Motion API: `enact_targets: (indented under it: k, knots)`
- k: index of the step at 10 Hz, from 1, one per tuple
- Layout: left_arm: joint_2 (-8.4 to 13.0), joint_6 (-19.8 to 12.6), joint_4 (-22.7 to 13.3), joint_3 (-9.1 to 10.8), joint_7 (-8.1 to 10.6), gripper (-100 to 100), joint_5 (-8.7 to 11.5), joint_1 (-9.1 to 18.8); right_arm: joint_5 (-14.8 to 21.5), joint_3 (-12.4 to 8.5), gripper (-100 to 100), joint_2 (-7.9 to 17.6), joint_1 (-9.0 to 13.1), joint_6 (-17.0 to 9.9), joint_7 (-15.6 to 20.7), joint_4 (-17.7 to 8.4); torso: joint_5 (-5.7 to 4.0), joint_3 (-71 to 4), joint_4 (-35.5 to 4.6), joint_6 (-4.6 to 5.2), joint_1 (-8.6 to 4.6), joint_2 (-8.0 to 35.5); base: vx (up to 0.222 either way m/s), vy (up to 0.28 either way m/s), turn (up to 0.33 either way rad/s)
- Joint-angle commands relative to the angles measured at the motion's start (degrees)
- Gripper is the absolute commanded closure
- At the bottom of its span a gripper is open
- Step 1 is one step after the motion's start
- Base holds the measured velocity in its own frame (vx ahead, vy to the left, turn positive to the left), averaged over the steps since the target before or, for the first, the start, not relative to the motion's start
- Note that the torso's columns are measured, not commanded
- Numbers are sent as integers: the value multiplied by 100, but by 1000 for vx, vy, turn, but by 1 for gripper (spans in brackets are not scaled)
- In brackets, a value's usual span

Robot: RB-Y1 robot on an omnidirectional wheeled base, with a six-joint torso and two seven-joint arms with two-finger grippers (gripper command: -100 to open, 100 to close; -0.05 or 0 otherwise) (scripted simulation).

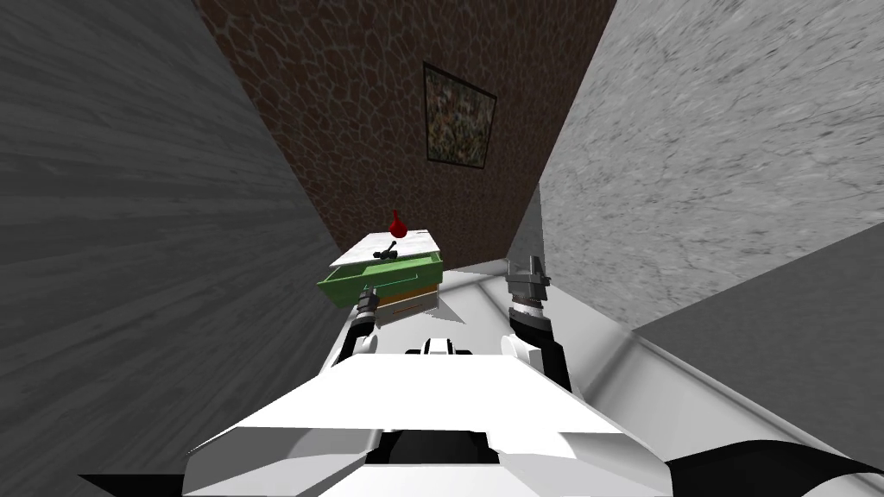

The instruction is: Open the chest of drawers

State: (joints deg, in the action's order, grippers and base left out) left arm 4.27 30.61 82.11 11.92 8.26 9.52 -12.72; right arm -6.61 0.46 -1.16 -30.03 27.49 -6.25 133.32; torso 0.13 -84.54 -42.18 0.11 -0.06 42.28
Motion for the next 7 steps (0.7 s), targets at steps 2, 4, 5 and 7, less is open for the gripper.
enact_targets:
  k: [2,4,5,7]
  knots:
    - [-8,-10,44,-49,19,100,-9,-85,0,-1,0,1,-1,0,0,0,-8,-17,-3,-6,12,-22,-140,-43,16]
    - [-11,-8,75,-76,31,100,-13,-123,0,0,0,0,-1,0,0,0,-1,-1,-2,-5,10,-2,-159,-54,9]
    - [-13,-7,96,-94,39,100,-16,-149,0,0,0,0,-1,0,0,0,-1,-5,-1,-4,10,-8,-174,-75,13]
    - [97,-370,367,1,53,-100,29,-34,0,-1,0,1,-2,0,0,0,-7,-18,-1,-5,10,-29,-66,-43,25]
